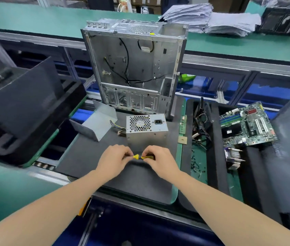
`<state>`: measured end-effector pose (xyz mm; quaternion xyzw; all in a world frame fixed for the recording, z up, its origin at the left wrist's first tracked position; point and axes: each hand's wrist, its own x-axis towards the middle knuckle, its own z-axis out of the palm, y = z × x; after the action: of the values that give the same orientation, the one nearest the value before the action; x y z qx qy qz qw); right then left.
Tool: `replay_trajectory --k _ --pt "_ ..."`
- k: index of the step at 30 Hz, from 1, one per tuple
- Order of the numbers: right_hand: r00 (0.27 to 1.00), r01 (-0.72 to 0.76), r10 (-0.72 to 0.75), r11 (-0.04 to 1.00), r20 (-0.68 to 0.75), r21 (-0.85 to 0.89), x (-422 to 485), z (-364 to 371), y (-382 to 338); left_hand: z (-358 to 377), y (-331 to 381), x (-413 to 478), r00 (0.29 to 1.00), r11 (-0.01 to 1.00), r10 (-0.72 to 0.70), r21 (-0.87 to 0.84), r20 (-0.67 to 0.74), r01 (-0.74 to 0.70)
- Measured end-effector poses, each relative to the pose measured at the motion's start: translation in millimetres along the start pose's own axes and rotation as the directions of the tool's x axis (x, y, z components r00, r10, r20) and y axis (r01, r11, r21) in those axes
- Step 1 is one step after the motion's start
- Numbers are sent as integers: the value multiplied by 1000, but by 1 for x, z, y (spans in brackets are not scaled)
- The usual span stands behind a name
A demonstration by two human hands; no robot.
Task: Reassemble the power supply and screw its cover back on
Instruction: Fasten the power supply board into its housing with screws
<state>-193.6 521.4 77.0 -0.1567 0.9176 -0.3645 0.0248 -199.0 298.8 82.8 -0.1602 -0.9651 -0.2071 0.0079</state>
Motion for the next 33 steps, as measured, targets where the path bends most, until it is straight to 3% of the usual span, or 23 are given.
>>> replay_trajectory --k 6,11,14,18,22,26,30,33 --pt "995 -97 95 988 -22 -124 -10 21 15 24 6 5 998 997 55 47 -23 -54" --pt "996 -82 79 991 -30 -107 -15 15 12 26 18 12 990 988 138 -65 -26 -139" --pt "981 -158 148 985 -127 -75 -23 -6 20 29 35 25 980 968 195 -152 -45 -200" --pt "895 -364 332 930 -300 -56 -48 -50 48 41 74 44 955 930 297 -221 -24 -294" --pt "743 -546 492 838 -453 15 -78 -91 83 58 116 61 921 892 386 -278 56 -357" --pt "660 -618 572 782 -487 80 -101 -117 116 79 148 79 901 882 421 -278 106 -380" --pt "661 -636 597 767 -454 81 -109 -128 143 101 161 96 903 894 411 -249 128 -372" --pt "727 -617 578 787 -371 19 -103 -130 158 115 162 106 899 897 419 -208 125 -390"
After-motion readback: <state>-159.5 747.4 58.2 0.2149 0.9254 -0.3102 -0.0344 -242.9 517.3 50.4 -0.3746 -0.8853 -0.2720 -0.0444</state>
